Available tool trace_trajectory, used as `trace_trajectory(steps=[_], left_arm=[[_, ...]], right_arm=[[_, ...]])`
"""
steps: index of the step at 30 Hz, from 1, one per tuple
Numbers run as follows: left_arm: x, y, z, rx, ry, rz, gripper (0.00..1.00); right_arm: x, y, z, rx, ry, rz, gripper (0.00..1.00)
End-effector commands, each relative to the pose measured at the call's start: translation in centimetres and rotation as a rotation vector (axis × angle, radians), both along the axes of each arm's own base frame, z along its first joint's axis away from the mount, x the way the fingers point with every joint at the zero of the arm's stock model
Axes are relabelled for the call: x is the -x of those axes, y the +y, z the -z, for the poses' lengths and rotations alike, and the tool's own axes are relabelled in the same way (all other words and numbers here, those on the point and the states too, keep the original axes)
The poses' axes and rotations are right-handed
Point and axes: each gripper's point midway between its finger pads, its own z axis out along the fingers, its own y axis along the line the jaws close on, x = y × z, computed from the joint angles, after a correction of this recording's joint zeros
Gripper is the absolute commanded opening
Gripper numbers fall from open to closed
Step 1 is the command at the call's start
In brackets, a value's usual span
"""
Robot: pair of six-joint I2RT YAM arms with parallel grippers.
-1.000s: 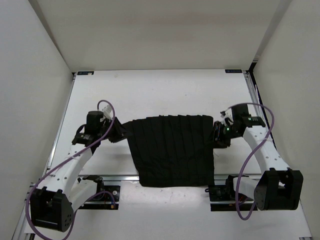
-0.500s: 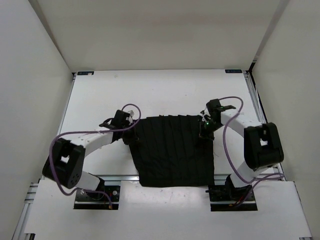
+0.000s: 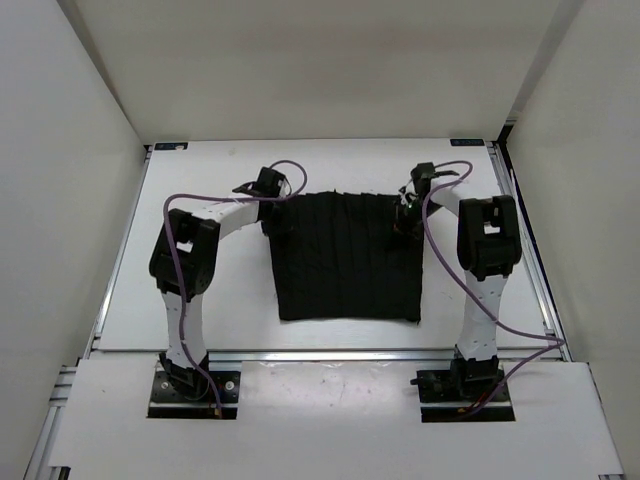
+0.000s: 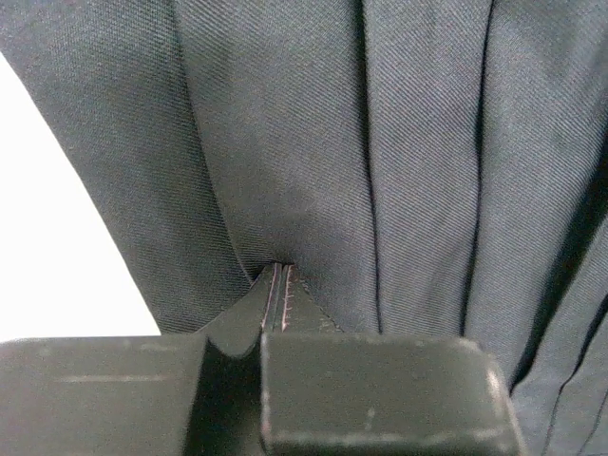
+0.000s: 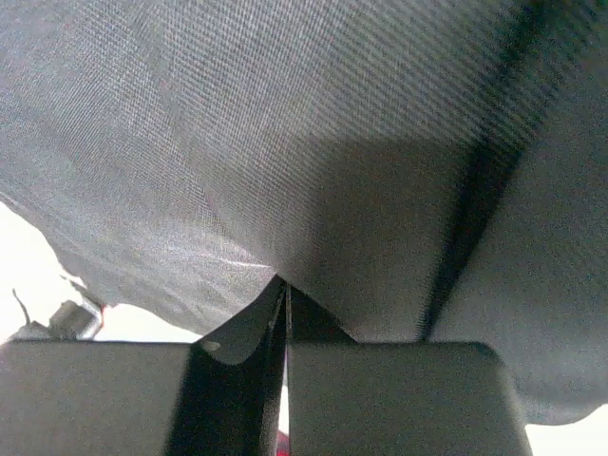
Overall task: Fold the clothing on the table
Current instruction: Flatten the skirt out
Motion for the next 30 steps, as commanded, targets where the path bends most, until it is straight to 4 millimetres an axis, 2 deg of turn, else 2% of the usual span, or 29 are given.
trace_trajectory(steps=[1,2,4,6,7,8,9,10,11,12,13,14,15,16,17,18,19,20,22,23,24,25,27,28,30], left_arm=[[-3.7,0.8,-0.9,0.023,-0.022,-0.004,0.0],[-4.5,0.4,-1.9,0.034,-0.06,0.002,0.0],[-5.9,0.9,-3.8,0.023,-0.122,-0.008,0.0],[-6.3,0.1,-6.8,0.034,-0.181,0.029,0.0],[-5.9,-0.2,-7.8,0.03,-0.186,0.056,0.0],[-5.3,-0.6,-9.1,0.043,-0.196,0.077,0.0],[-4.4,-1.6,-10.6,0.083,-0.216,0.112,0.3],[-3.3,-2.1,-11.5,0.116,-0.225,0.129,0.87],[-2.4,-4.1,-12.0,0.194,-0.233,0.182,0.98],[-0.5,-5.5,-12.1,0.256,-0.215,0.214,0.99],[0.2,-6.3,-11.8,0.306,-0.208,0.187,0.97],[0.5,-7.8,-12.1,0.385,-0.196,0.131,0.97],[1.7,-9.1,-11.4,0.482,-0.141,0.074,0.98],[3.1,-9.7,-9.8,0.505,-0.079,0.052,0.99],[3.2,-10.2,-9.5,0.54,-0.049,-0.012,0.99],[3.6,-10.3,-8.7,0.523,-0.049,-0.033,0.98],[3.4,-10.0,-8.7,0.498,-0.059,-0.055,0.99],[3.3,-9.5,-8.3,0.443,-0.068,-0.096,0.99],[2.5,-8.7,-8.0,0.463,-0.047,-0.178,0.99],[2.8,-8.8,-7.5,0.504,-0.019,-0.218,0.99],[2.1,-9.0,-8.3,0.575,-0.018,-0.253,0.98],[2.5,-9.3,-7.9,0.583,0.003,-0.266,0.98],[2.7,-9.1,-7.5,0.512,-0.021,-0.24,0.99],[3.1,-9.0,-7.0,0.456,-0.032,-0.245,0.98],[2.9,-8.6,-8.0,0.379,-0.073,-0.24,0.99]], right_arm=[[-5.9,-1.6,-1.6,0.036,-0.151,0.004,0.0],[-6.7,-1.7,-2.7,0.023,-0.182,0.014,0.0],[-8.6,-1.4,-5.5,-0.008,-0.293,0.012,0.0],[-8.8,-1.0,-8.5,-0.045,-0.355,0.005,0.04],[-8.8,-0.3,-10.7,-0.064,-0.416,-0.014,0.06],[-8.3,0.2,-13.0,-0.073,-0.471,-0.035,0.12],[-8.0,0.5,-13.8,-0.084,-0.499,-0.045,0.25],[-7.3,1.5,-15.0,-0.106,-0.541,-0.064,0.31],[-6.0,2.6,-16.7,-0.128,-0.581,-0.085,0.39],[-5.8,3.7,-17.7,-0.146,-0.645,-0.09,0.38],[-6.1,3.9,-17.1,-0.13,-0.671,-0.043,0.37],[-4.6,5.1,-16.3,-0.131,-0.66,-0.013,0.3],[-5.2,6.0,-16.5,-0.125,-0.749,0.025,0.22],[-5.9,7.3,-18.5,-0.123,-0.881,0.045,0.16],[-5.5,7.8,-17.3,-0.103,-0.885,0.065,0.14],[-5.8,8.5,-17.8,-0.059,-0.951,0.092,0.04],[-6.1,8.5,-17.6,-0.017,-0.976,0.12,0.0],[-5.3,10.1,-17.6,-0.028,-0.98,0.092,0.0],[-3.1,13.1,-16.6,-0.002,-0.965,0.031,0.0],[-3.0,13.1,-16.0,0.046,-0.983,0.027,0.0],[-1.9,14.4,-15.6,0.054,-0.999,-0.016,0.0],[-1.2,15.5,-15.6,0.064,-1.04,-0.051,0.0],[-1.3,16.5,-16.6,0.083,-1.081,-0.06,0.0],[-1.1,17.0,-16.2,0.076,-1.072,-0.078,0.0],[-1.0,17.7,-16.3,0.092,-1.071,-0.081,0.0]])
